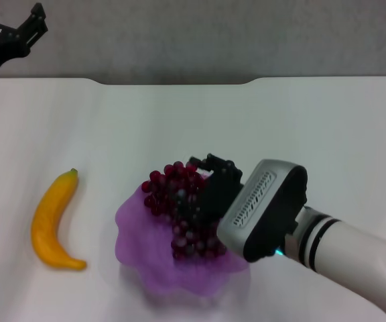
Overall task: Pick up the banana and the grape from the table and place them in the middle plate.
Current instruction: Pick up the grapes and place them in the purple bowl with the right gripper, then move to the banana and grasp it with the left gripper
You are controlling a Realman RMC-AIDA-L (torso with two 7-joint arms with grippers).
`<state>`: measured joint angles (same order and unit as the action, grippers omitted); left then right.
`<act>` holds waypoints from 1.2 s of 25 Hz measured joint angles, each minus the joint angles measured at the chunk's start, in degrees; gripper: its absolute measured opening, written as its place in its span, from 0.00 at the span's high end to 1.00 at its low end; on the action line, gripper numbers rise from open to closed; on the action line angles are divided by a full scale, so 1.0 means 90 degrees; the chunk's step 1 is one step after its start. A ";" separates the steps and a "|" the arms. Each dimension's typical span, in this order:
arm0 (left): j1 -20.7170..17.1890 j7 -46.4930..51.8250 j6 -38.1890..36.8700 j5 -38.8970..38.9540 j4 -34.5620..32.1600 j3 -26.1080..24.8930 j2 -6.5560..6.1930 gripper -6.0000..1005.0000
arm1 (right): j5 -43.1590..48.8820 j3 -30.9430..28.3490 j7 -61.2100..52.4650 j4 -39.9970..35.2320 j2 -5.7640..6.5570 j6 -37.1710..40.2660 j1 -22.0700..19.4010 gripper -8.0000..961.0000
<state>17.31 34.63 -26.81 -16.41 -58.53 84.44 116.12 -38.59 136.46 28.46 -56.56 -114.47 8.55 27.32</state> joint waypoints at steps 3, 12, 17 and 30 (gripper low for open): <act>0.0000 0.0000 0.0000 -0.0001 0.0000 0.0002 0.0009 0.13 | 0.0001 -0.0106 0.0001 -0.0110 0.0003 -0.0040 0.0069 0.36; 0.0010 0.0000 0.0000 -0.0002 0.0005 0.0002 0.0009 0.13 | 0.0088 -0.0579 0.0246 -0.0344 0.0004 0.0167 0.0281 0.16; 0.0080 0.0000 0.0000 0.0018 0.0034 0.0013 0.0008 0.13 | 0.0037 -0.0474 0.0342 0.0096 -0.0036 0.0183 0.0721 0.15; 0.0070 0.0000 0.0000 0.0042 0.0055 0.0025 0.0008 0.13 | -0.0508 -0.0697 0.0401 0.0174 -0.0041 0.2199 0.0378 0.14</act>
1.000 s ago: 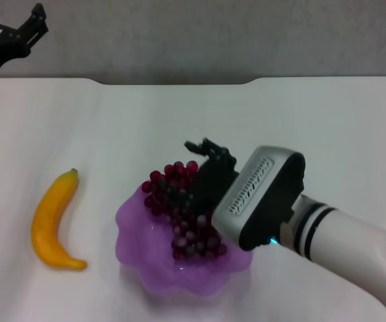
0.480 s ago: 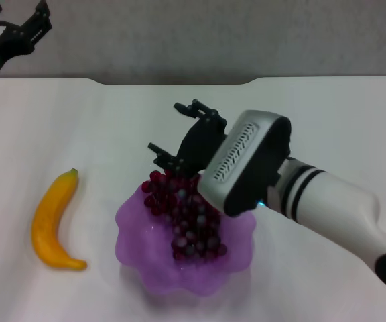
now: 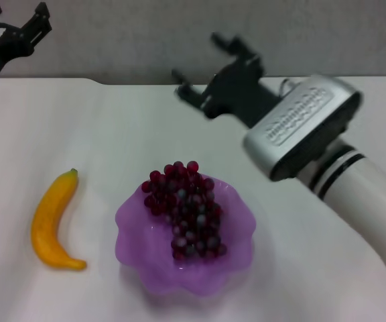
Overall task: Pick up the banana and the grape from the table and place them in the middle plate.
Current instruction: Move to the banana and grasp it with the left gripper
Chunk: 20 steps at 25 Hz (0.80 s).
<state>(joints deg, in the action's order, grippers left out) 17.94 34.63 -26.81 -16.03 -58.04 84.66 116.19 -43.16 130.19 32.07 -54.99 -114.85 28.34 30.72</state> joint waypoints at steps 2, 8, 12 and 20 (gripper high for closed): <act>-0.0006 0.0000 0.0000 0.0002 0.0003 0.0001 0.0000 0.13 | -0.0101 -0.0125 0.0073 0.0023 -0.0002 0.0240 -0.0084 0.14; -0.0027 0.0000 0.0000 0.0003 0.0004 0.0010 0.0000 0.13 | -0.0488 -0.0812 0.0056 -0.0035 0.0012 0.0492 -0.0398 0.11; -0.0030 0.0000 0.0000 0.0005 0.0004 0.0008 0.0000 0.13 | -0.0633 -0.1269 -0.0009 -0.0077 0.0005 0.0819 -0.0640 0.09; -0.0031 0.0000 0.0000 0.0006 0.0004 -0.0016 0.0000 0.13 | -0.1236 -0.1807 -0.0221 0.0086 0.0002 0.1288 -0.0777 0.09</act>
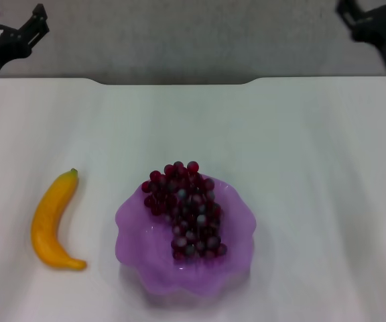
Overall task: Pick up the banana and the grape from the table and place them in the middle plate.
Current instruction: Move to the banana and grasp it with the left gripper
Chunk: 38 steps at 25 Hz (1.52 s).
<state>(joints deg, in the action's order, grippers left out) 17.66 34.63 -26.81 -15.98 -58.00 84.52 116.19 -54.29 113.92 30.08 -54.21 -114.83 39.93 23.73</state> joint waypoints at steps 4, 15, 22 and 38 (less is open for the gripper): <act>0.0003 0.0000 0.0000 0.0000 0.0000 -0.0002 0.0000 0.13 | -0.0063 0.0077 -0.0397 0.0396 -0.0006 0.0901 -0.0022 0.09; -0.0027 0.0000 0.0000 -0.0031 0.0000 0.0033 0.0000 0.13 | -0.0030 -0.0172 -0.2228 0.1330 0.0030 0.1541 -0.0101 0.09; -0.0020 -0.0005 0.0006 -0.0041 0.0000 0.0037 -0.0001 0.13 | -0.0057 -0.0360 -0.2418 0.2060 -0.0001 0.1592 -0.0062 0.09; -0.0260 0.1336 0.2083 -0.0408 -0.1253 0.1394 -0.0832 0.13 | -0.0017 -0.0267 -0.2640 0.2616 -0.0013 0.1558 0.0114 0.10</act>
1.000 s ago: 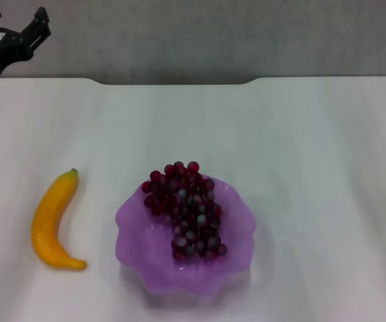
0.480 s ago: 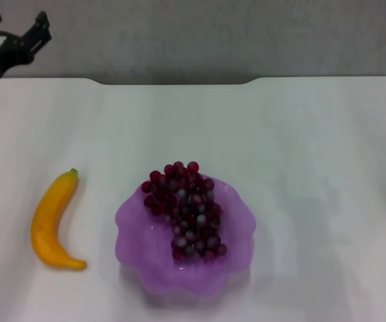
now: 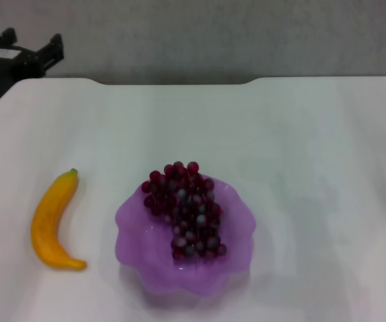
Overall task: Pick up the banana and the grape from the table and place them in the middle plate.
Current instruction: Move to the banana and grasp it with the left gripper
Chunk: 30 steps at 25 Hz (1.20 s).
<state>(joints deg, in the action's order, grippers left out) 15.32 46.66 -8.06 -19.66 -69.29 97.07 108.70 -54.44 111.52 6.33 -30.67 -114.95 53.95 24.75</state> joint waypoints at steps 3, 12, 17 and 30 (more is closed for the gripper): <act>0.0063 0.1057 0.0062 -0.0003 -0.0117 0.0574 -0.0618 0.13 | 0.0002 0.0034 0.0020 0.0015 0.0000 0.0000 0.0013 0.10; -0.0173 0.1181 0.1030 -0.0050 -0.0683 0.0821 -0.0765 0.13 | 0.0005 0.0081 0.0015 0.0062 0.0008 0.0001 0.0020 0.10; -0.0414 -0.0550 0.2175 -0.0170 -0.1459 0.0625 -0.0151 0.13 | -0.0011 0.0137 -0.0011 0.0092 0.0014 0.0001 0.0030 0.10; -0.0390 -0.3697 0.3818 0.1605 -0.2164 0.0317 0.0508 0.13 | -0.0008 0.0158 -0.0010 0.0176 0.0009 -0.0047 0.0129 0.10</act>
<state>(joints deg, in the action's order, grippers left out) 11.81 13.38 26.30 -5.21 -88.76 99.92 113.28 -54.51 112.94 6.23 -29.08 -114.87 53.53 25.92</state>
